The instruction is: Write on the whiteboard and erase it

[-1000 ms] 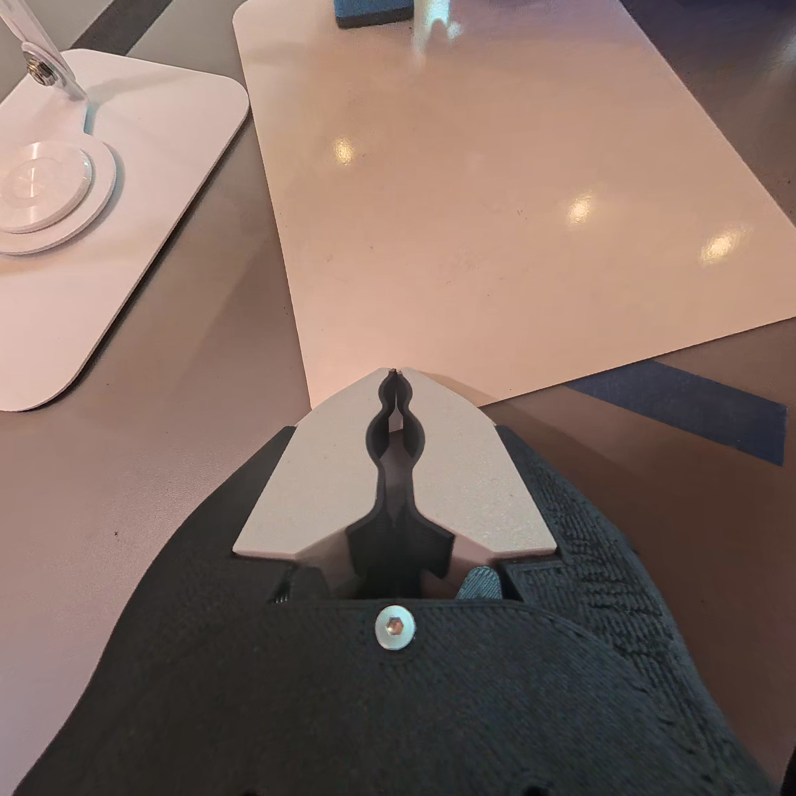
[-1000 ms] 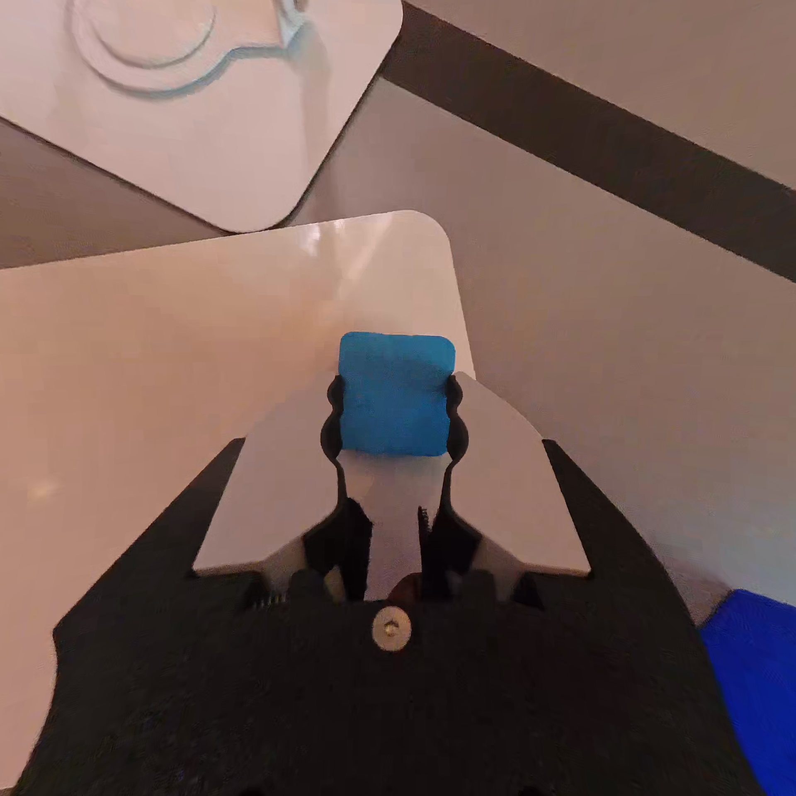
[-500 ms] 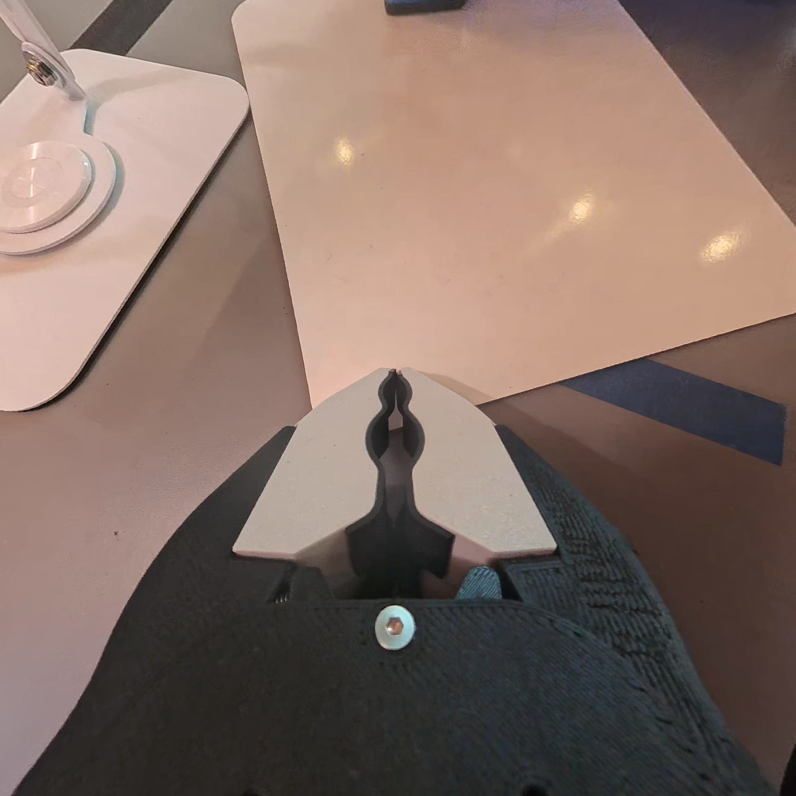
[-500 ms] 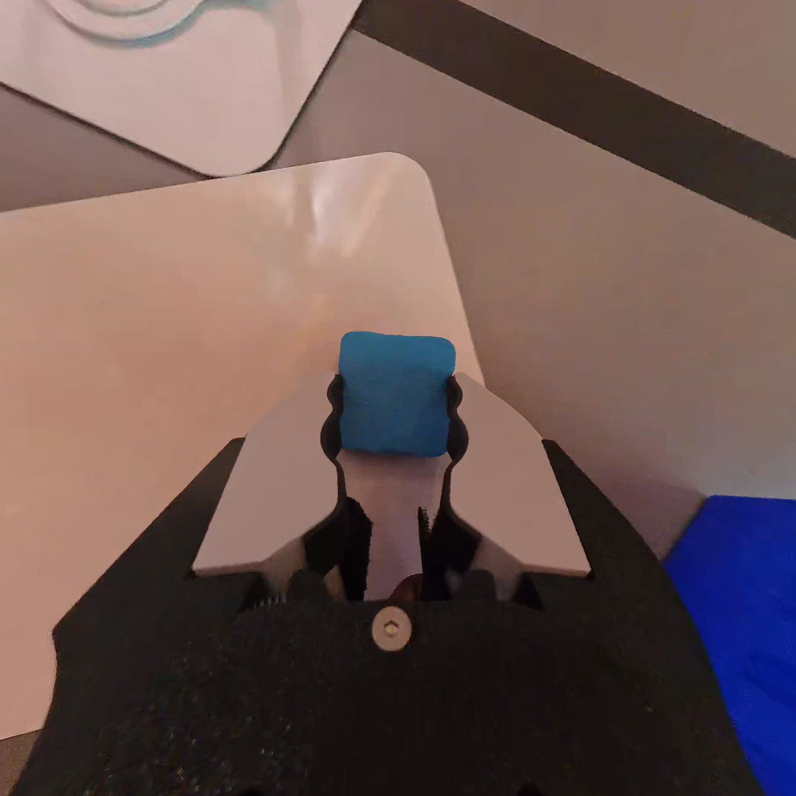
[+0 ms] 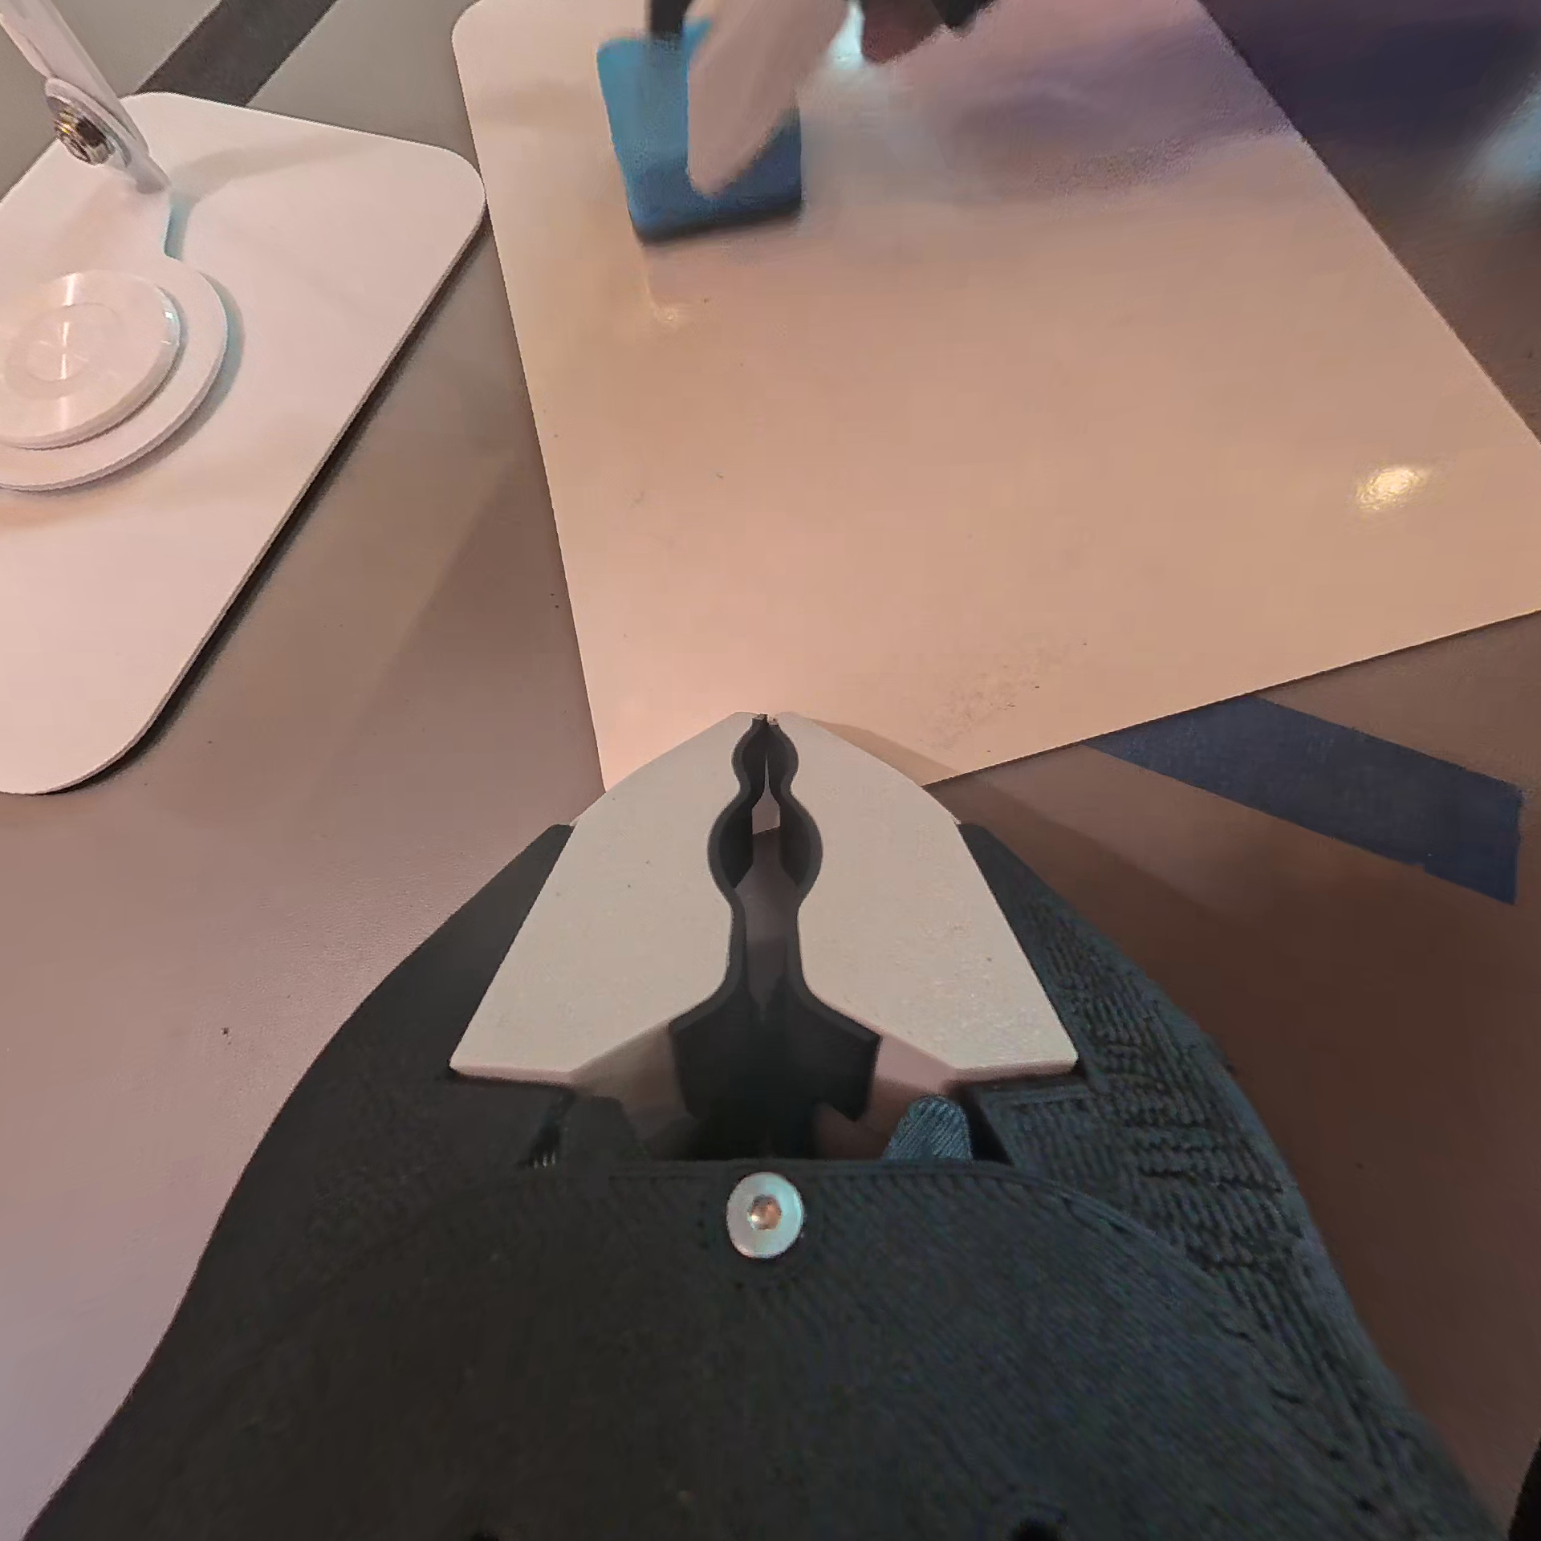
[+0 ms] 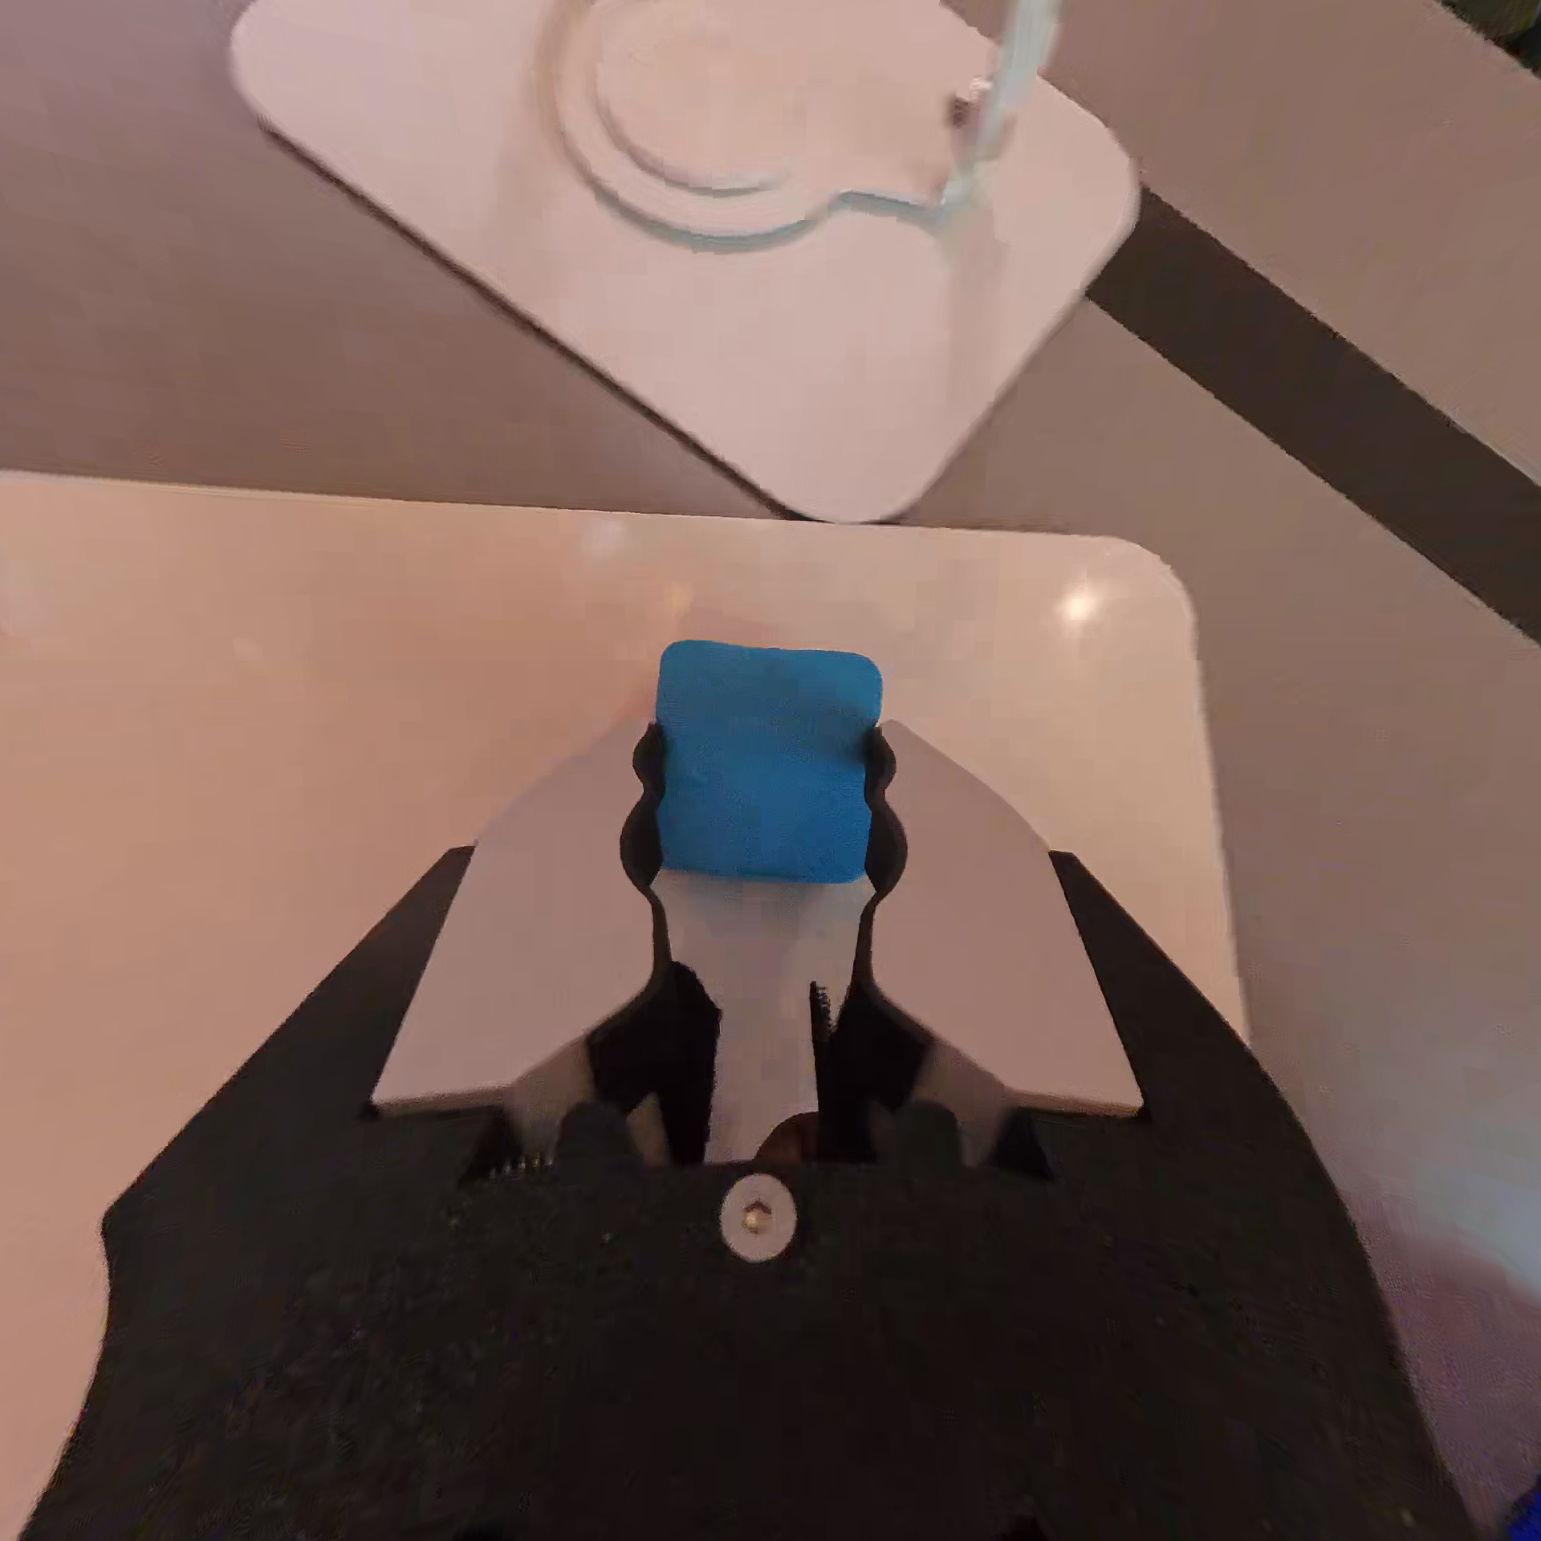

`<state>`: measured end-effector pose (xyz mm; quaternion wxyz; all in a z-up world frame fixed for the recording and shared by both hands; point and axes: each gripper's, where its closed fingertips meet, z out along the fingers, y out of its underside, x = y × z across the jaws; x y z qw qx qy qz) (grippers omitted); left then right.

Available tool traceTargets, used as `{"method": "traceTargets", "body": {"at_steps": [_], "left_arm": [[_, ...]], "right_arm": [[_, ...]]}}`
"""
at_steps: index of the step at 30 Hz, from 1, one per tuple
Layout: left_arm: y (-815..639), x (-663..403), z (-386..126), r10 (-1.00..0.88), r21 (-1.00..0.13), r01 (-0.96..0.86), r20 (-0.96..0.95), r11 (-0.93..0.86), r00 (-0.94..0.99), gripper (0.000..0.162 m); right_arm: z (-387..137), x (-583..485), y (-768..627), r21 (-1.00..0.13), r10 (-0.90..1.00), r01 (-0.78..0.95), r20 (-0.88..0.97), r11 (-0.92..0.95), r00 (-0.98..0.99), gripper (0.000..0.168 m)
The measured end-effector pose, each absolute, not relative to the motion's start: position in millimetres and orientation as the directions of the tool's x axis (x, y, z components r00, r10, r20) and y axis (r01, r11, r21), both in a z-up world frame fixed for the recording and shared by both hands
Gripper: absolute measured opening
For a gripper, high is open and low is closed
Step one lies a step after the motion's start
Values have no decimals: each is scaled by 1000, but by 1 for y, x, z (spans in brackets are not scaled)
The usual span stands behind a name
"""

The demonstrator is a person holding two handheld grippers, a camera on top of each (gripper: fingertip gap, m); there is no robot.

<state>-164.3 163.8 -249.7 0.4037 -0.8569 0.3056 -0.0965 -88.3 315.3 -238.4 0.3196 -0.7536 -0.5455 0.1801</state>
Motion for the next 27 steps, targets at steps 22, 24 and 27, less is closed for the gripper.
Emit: {"method": "traceTargets", "body": {"at_steps": [22,24,27], "left_arm": [[162,-164,-249,-609,-747,-491,-146,-449,779,1],[161,-169,-248,-591,-739,-506,-182,-446,786,1],[154,-162,-227,-564,-769,-519,-257,-372,785,31]], "right_arm": [[-225,-52,138,-771,988,621,-146,-141,43,47],[-202,-52,146,-848,968,470,-243,-245,67,47],[-163,-42,168,-918,946,230,-307,-324,109,47]]}}
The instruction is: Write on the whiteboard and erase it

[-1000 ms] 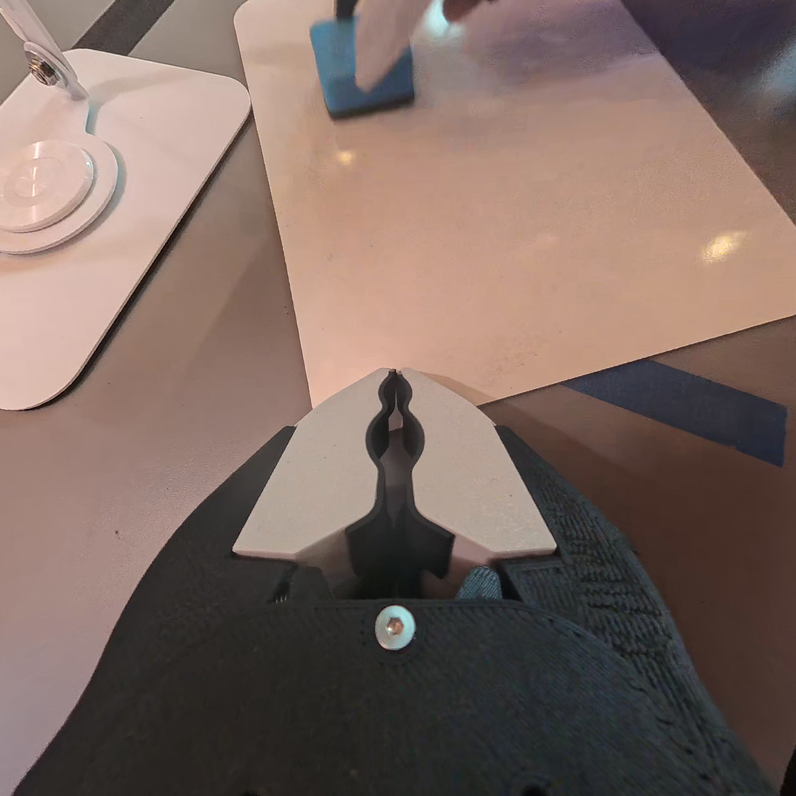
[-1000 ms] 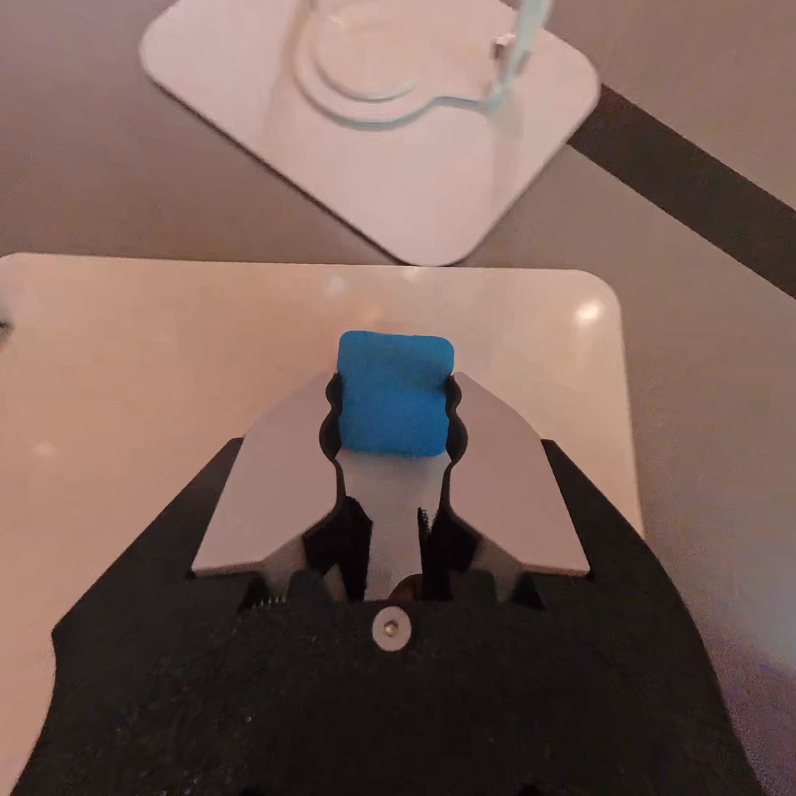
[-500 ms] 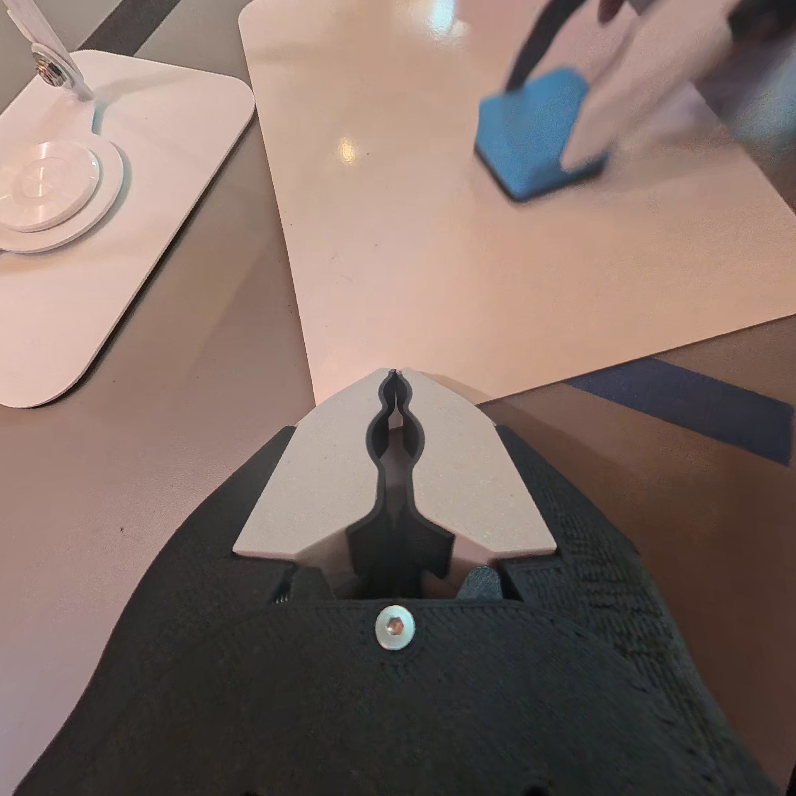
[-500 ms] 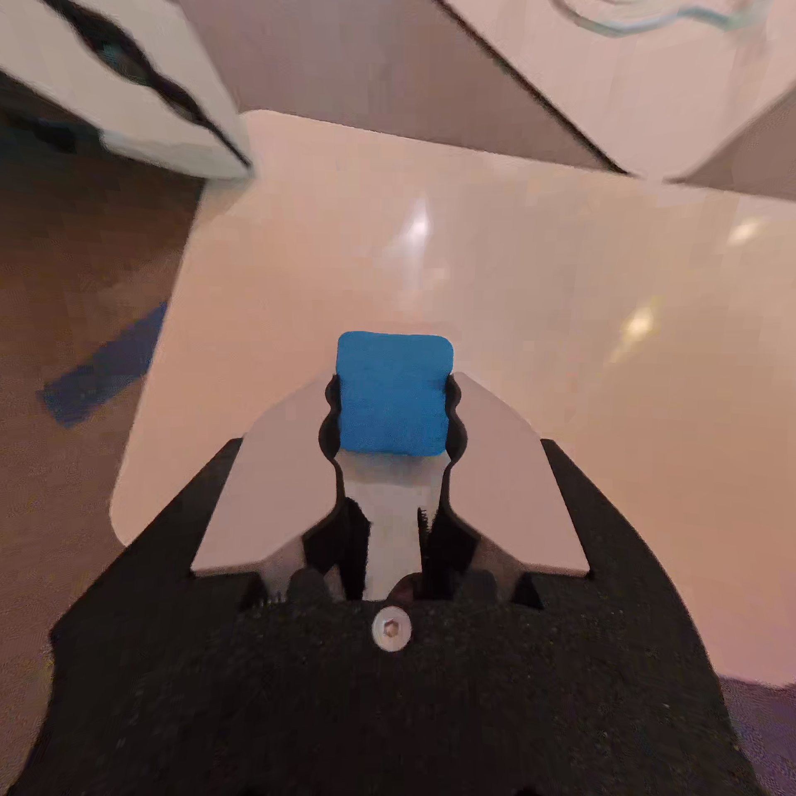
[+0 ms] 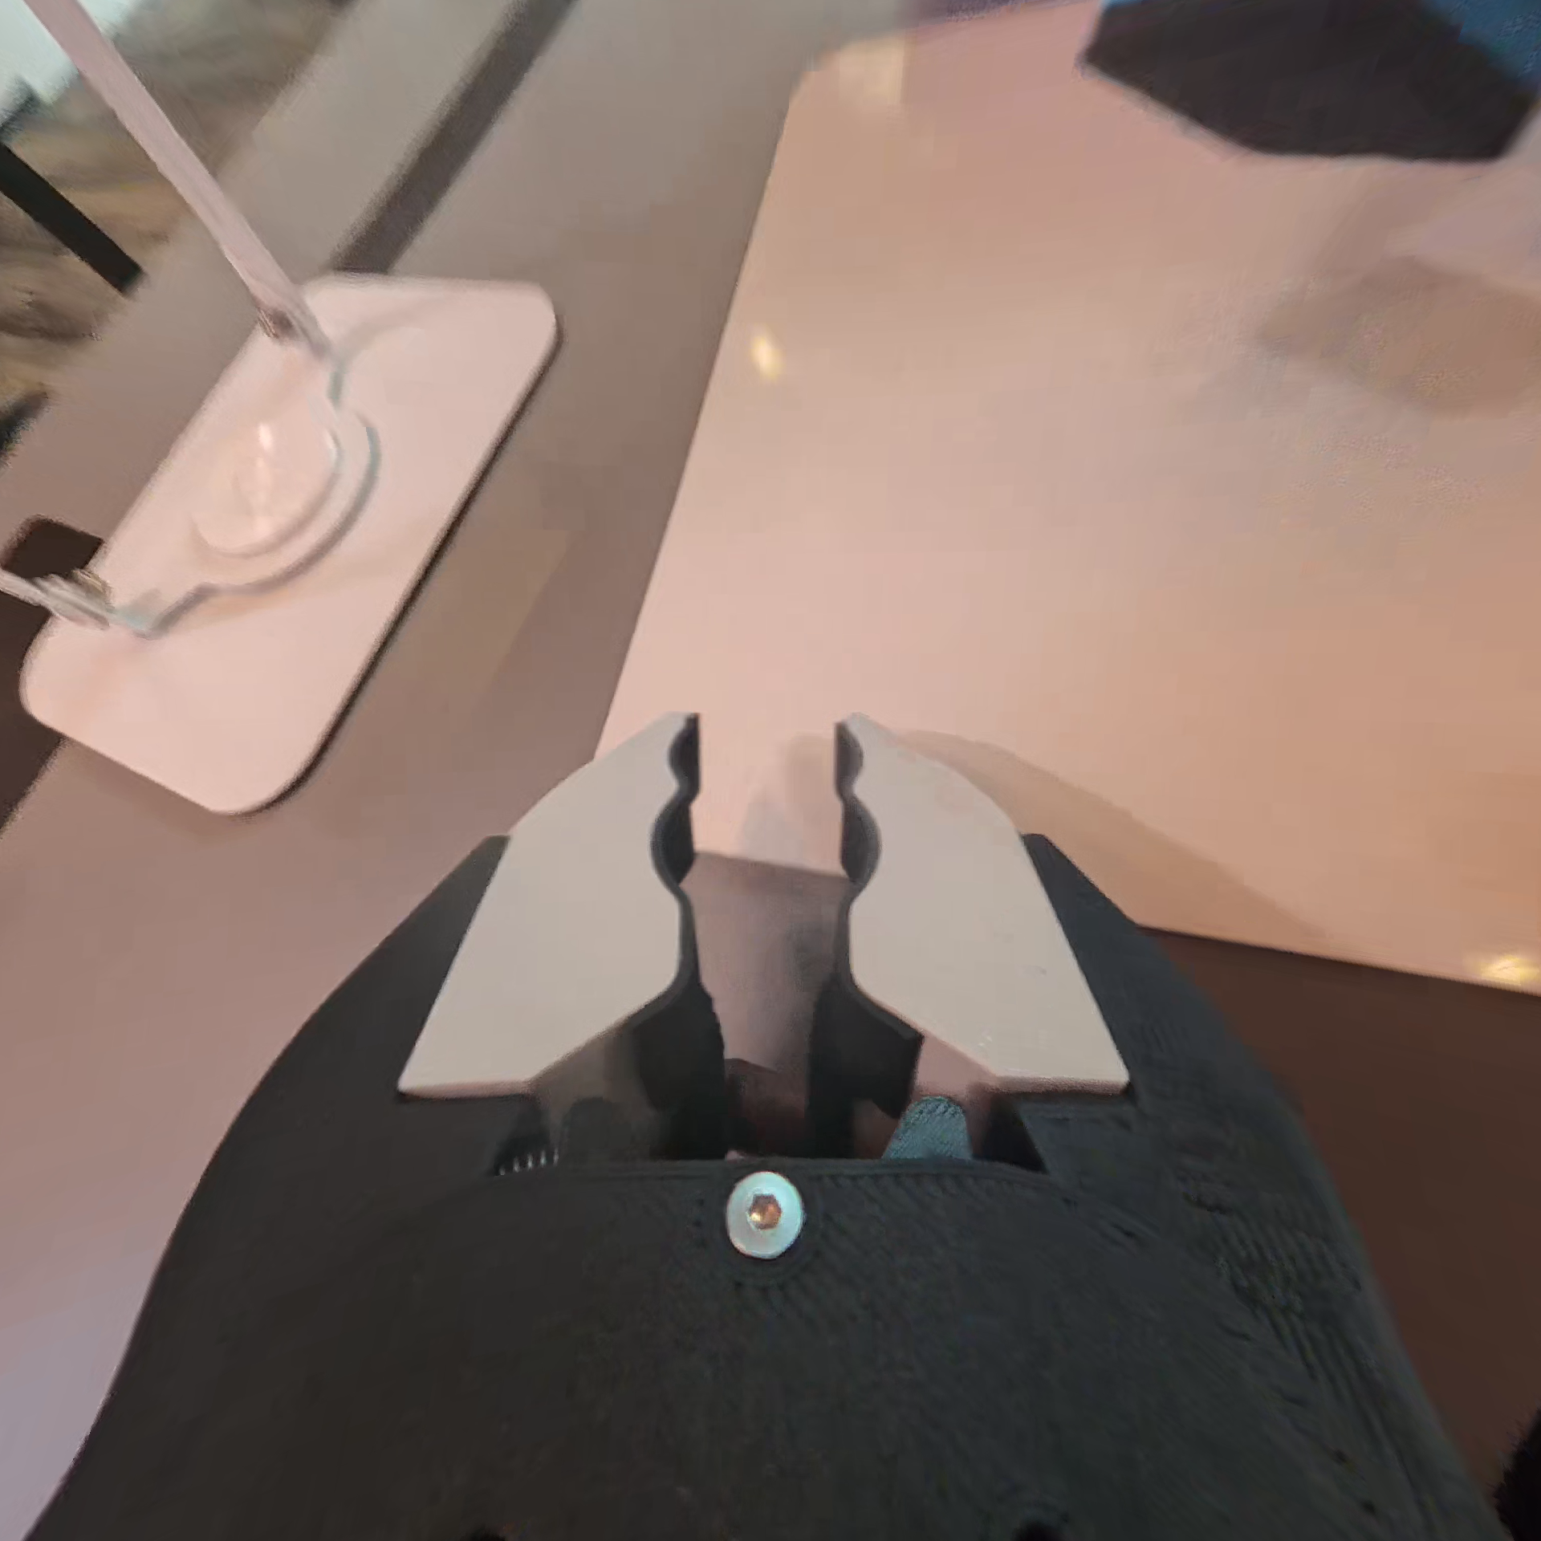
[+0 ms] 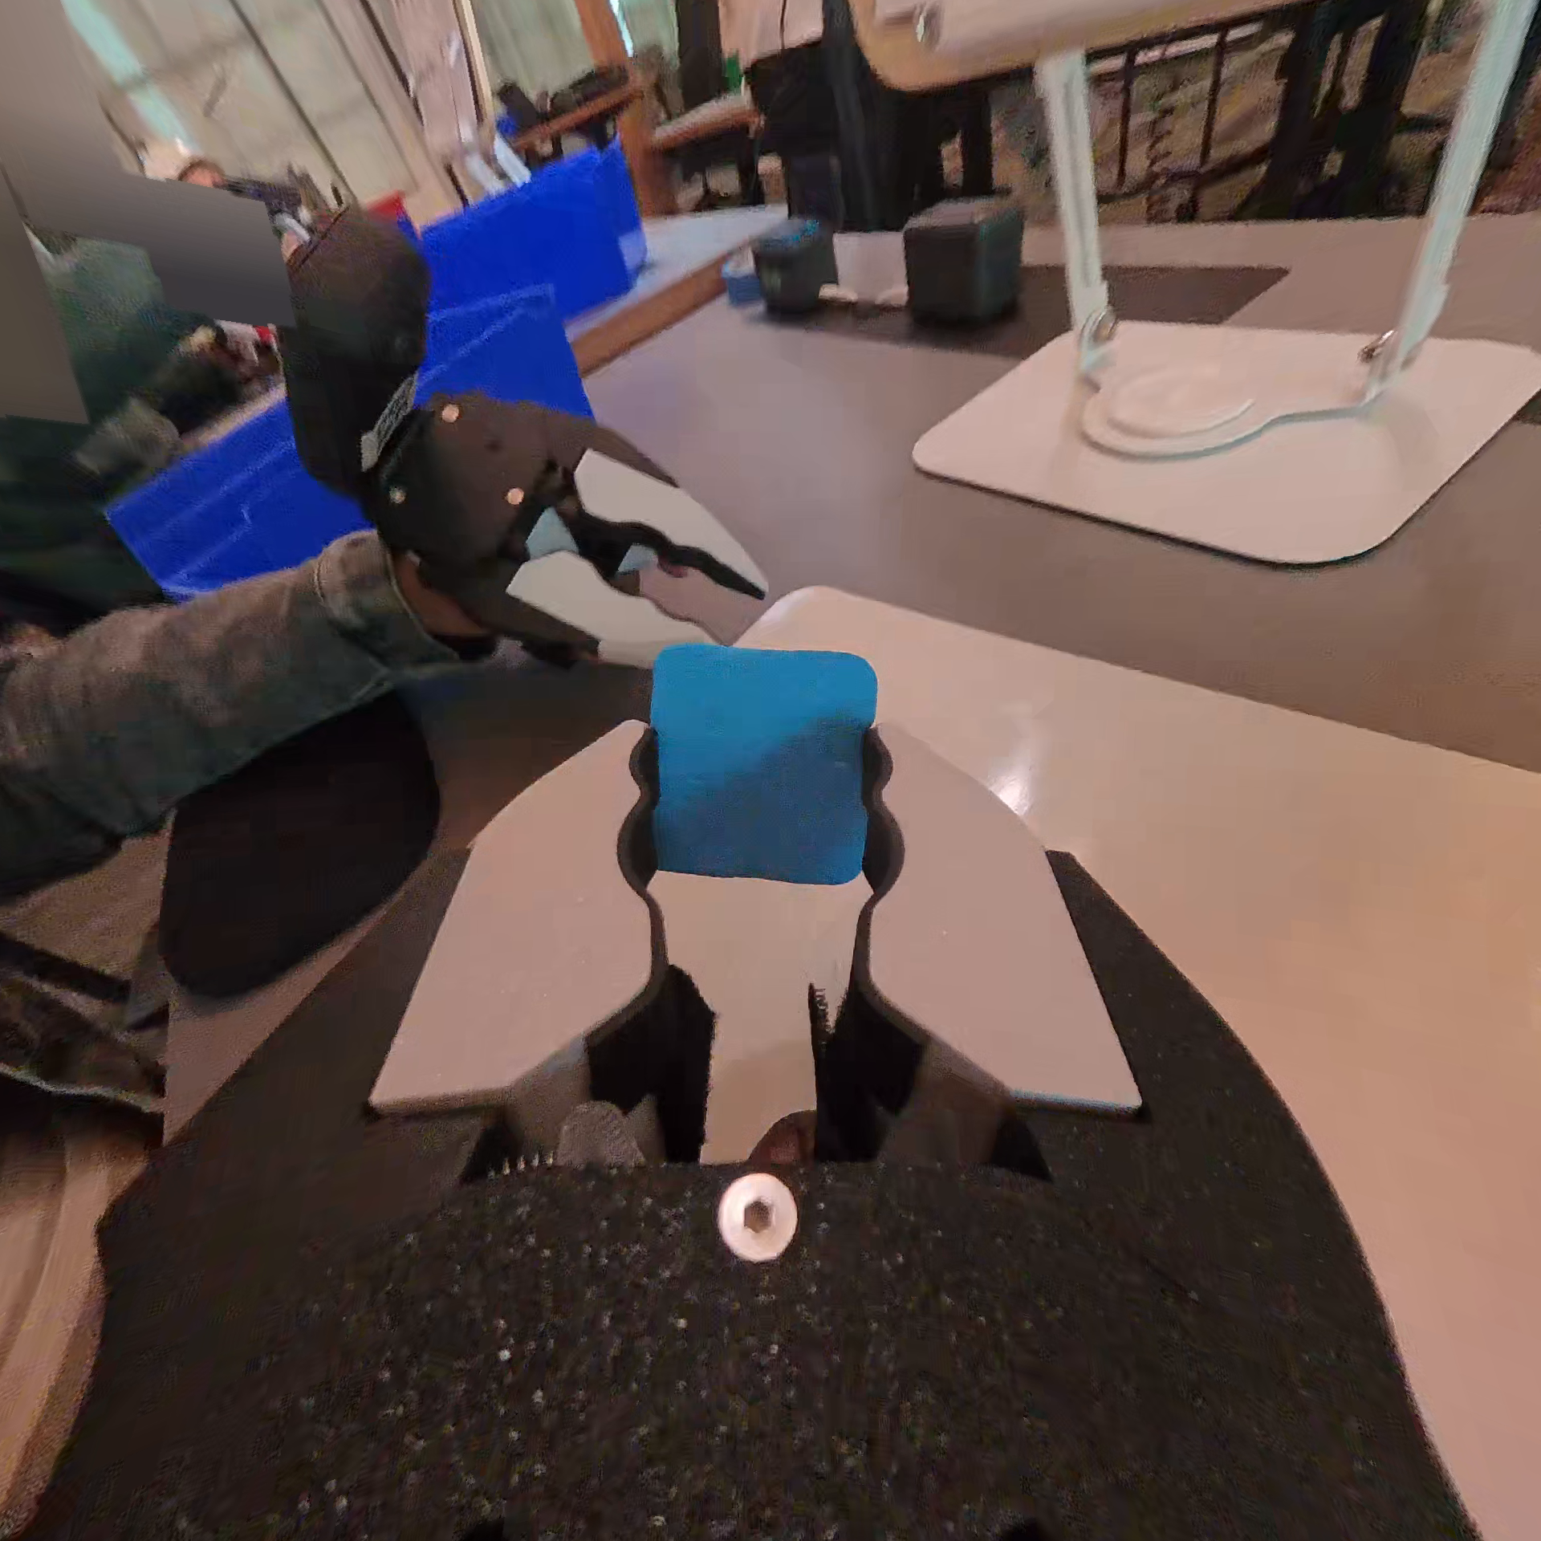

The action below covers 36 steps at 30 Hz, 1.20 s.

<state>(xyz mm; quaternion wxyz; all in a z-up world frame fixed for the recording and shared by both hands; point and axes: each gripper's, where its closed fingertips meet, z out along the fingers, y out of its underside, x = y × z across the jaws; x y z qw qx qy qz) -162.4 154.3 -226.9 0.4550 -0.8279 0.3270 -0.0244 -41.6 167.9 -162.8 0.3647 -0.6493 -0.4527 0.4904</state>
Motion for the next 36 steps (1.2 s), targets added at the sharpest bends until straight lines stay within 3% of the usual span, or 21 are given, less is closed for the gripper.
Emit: {"method": "traceTargets", "body": {"at_steps": [4,8,14,28,31,36], "left_arm": [[144,-117,-164,-518,-921,-357,-232,-157,823,58],[135,-66,-138,-503,-908,-418,-377,35,777,71],[137,-34,-134,-408,-733,-656,-662,179,629,71],[146,-38,-149,-363,-678,-722,-714,141,599,53],[143,-38,-141,-335,-681,-711,-721,177,607,53],[139,-37,-142,-307,-636,-741,-765,215,567,54]], "right_arm": [[-153,-37,175,-914,916,94,-385,-395,113,47],[-143,-38,172,-917,917,37,-393,-396,76,47],[-143,-40,164,-923,924,54,-380,-382,50,47],[-141,-44,154,-940,943,75,-331,-332,21,47],[-134,-43,152,-952,954,62,-299,-299,8,58],[-136,-41,146,-970,978,129,-207,-207,16,49]]}}
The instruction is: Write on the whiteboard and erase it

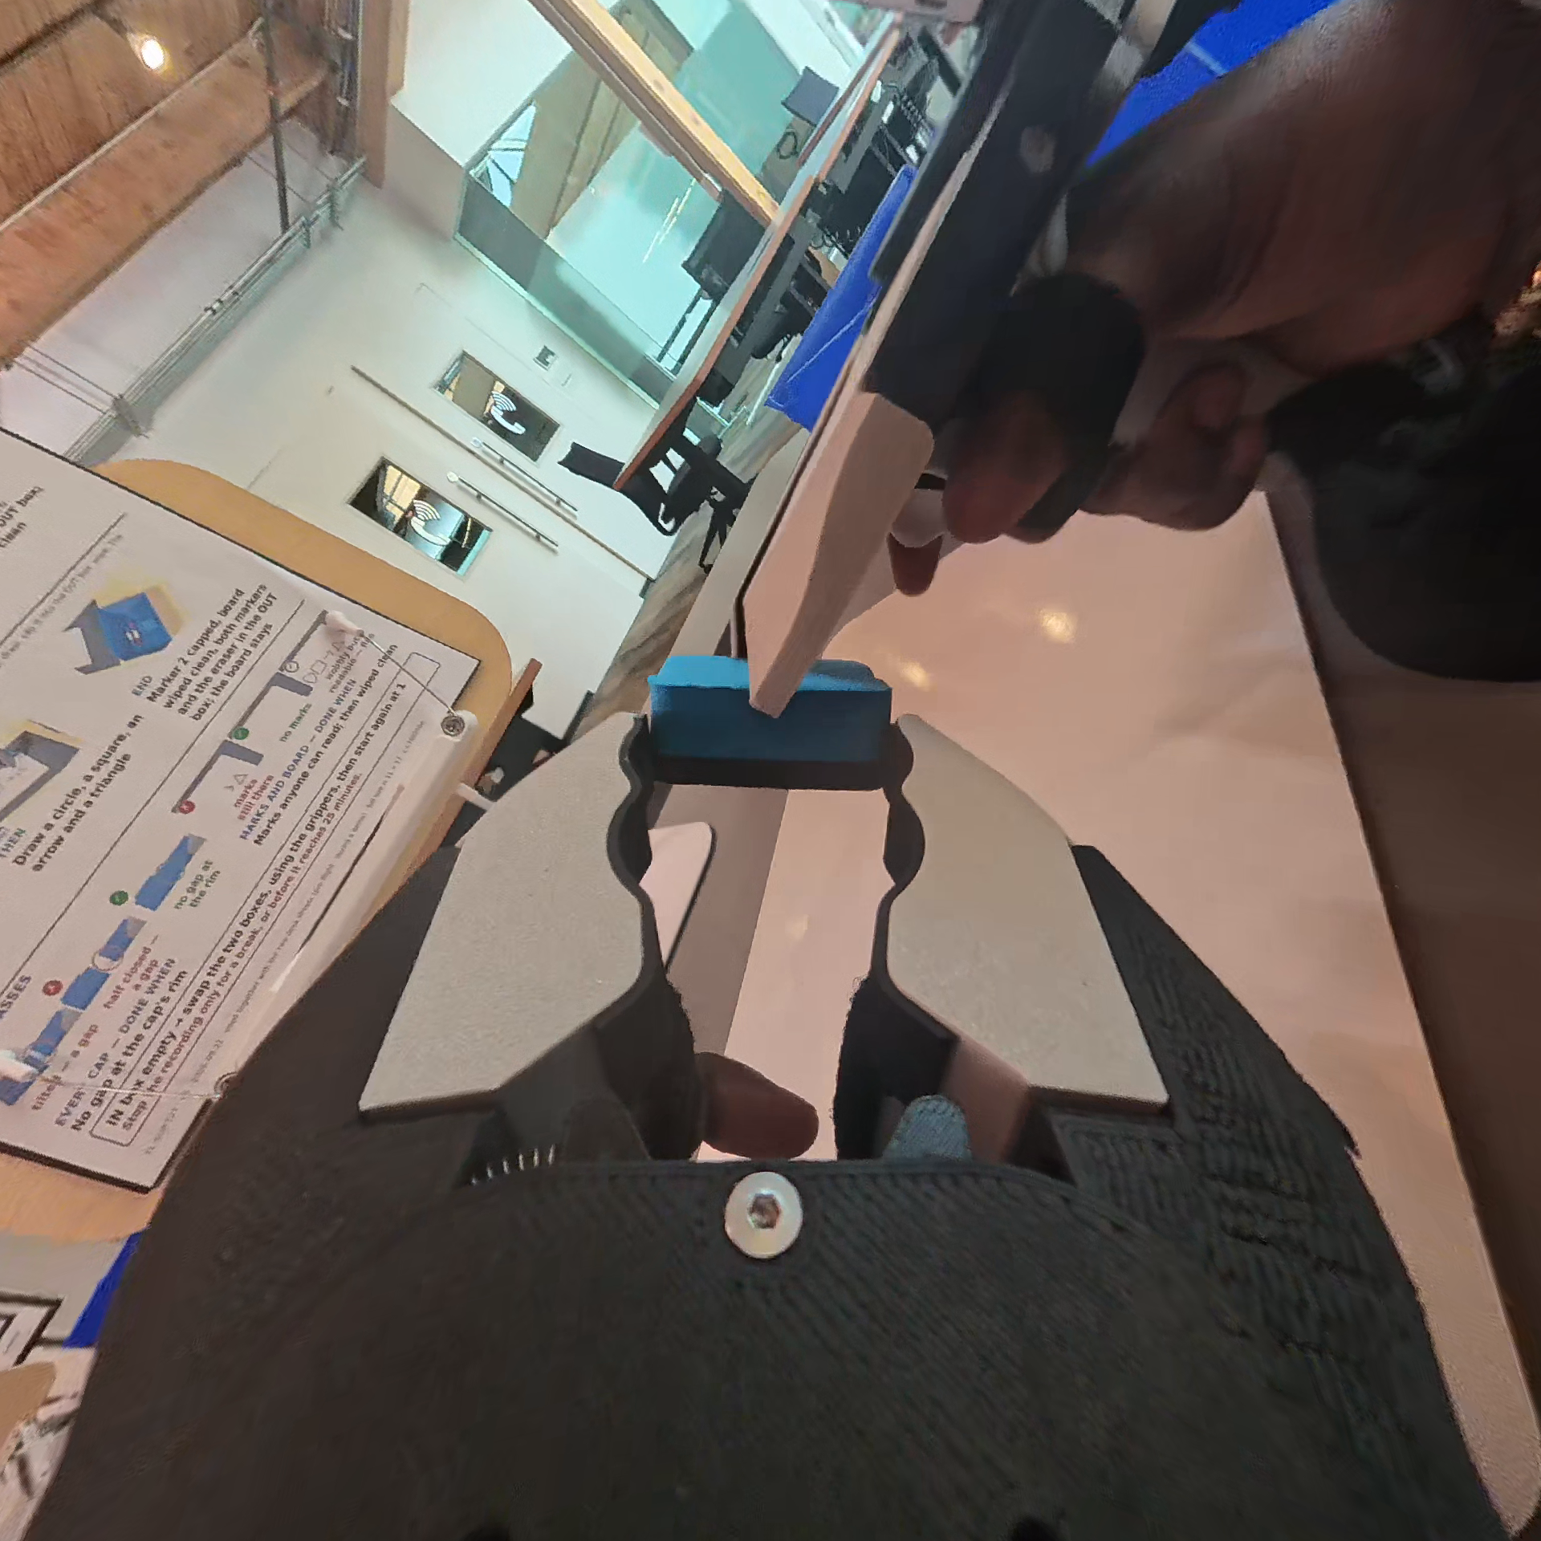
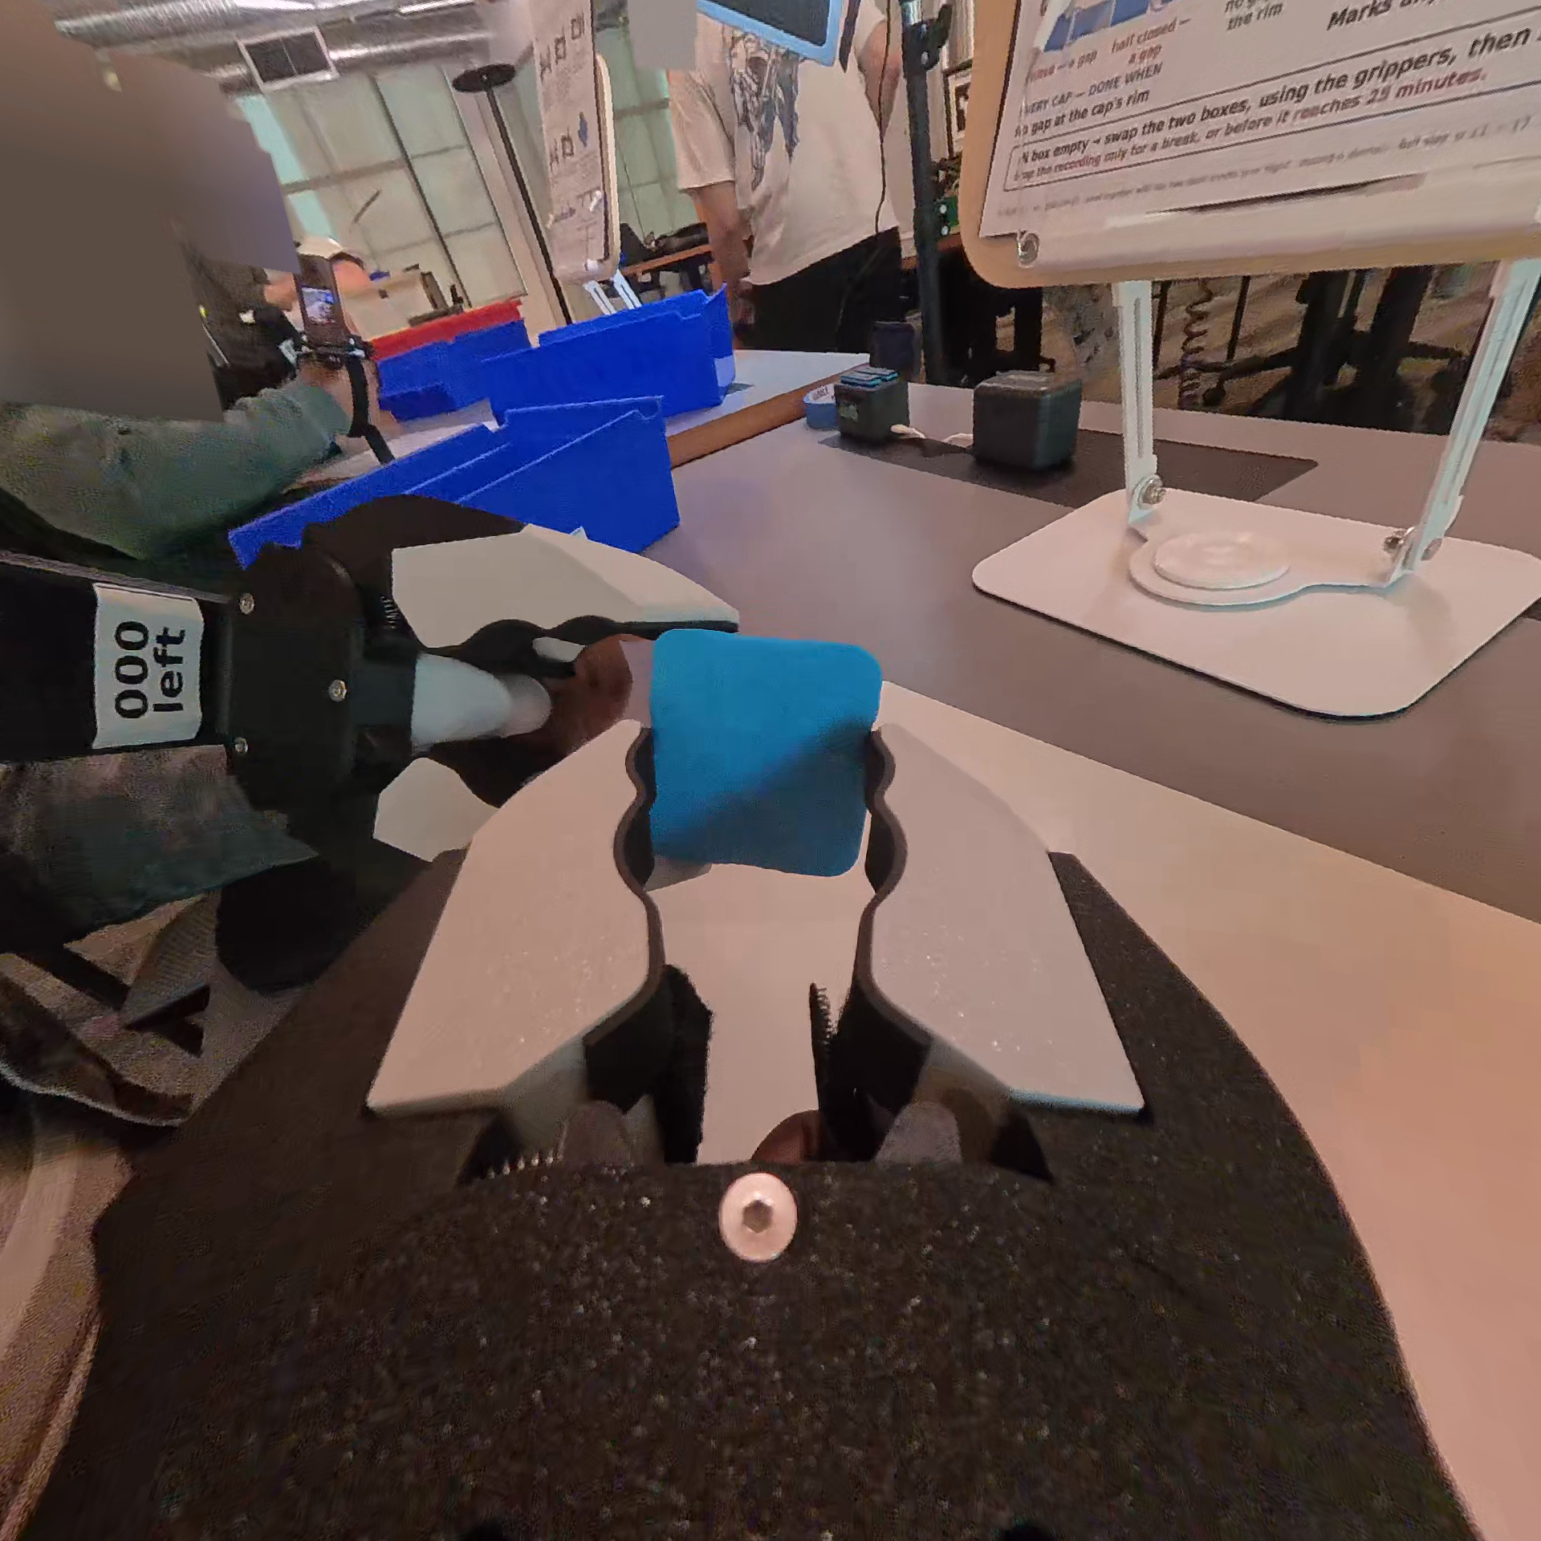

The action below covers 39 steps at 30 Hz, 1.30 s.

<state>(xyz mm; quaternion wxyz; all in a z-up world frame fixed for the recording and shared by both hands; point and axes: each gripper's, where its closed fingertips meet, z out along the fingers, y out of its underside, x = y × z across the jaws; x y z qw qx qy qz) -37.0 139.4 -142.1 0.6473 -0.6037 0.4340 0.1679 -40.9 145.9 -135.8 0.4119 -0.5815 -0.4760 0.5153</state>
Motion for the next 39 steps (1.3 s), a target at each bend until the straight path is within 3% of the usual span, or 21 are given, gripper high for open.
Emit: {"method": "traceTargets", "body": {"at_steps": [2,5,8,10,13,17,22,23,28,32,35,39], "left_arm": [[135,-34,-138,-345,-673,-707,-730,217,589,53],[134,-51,-141,-433,-815,-573,-549,87,715,59],[135,-75,-159,-502,-932,-339,-233,-130,833,62],[135,-86,-172,-499,-932,-240,-77,-271,863,62],[133,-85,-184,-515,-909,-201,18,-366,857,65],[133,-83,-193,-523,-889,-271,-43,-368,851,65],[134,-86,-204,-521,-865,-289,-38,-411,852,65],[134,-88,-206,-518,-860,-292,-38,-418,854,65],[133,-91,-213,-518,-834,-326,-57,-446,854,65],[132,-92,-221,-530,-803,-380,-97,-458,843,65],[131,-93,-220,-533,-793,-404,-120,-456,838,65],[128,-100,-194,-492,-833,-375,-146,-407,858,65]], "right_arm": [[-127,-33,145,-978,987,138,-150,-157,57,48],[-87,9,155,-992,977,91,-69,-88,200,48],[-53,102,205,-989,837,144,50,-35,545,48],[-62,175,242,-963,677,231,79,-138,732,48],[-126,261,282,-836,479,339,105,-432,871,49],[-193,300,301,-714,409,345,89,-610,908,49],[-223,313,310,-636,375,340,84,-693,923,52],[-219,314,312,-653,357,329,96,-681,929,63],[-153,295,301,-866,323,209,58,-454,945,82],[-83,213,248,-985,625,102,-8,-139,781,88],[-100,179,220,-956,726,222,14,-191,688,97],[-142,177,219,-908,696,336,72,-251,714,90]]}}
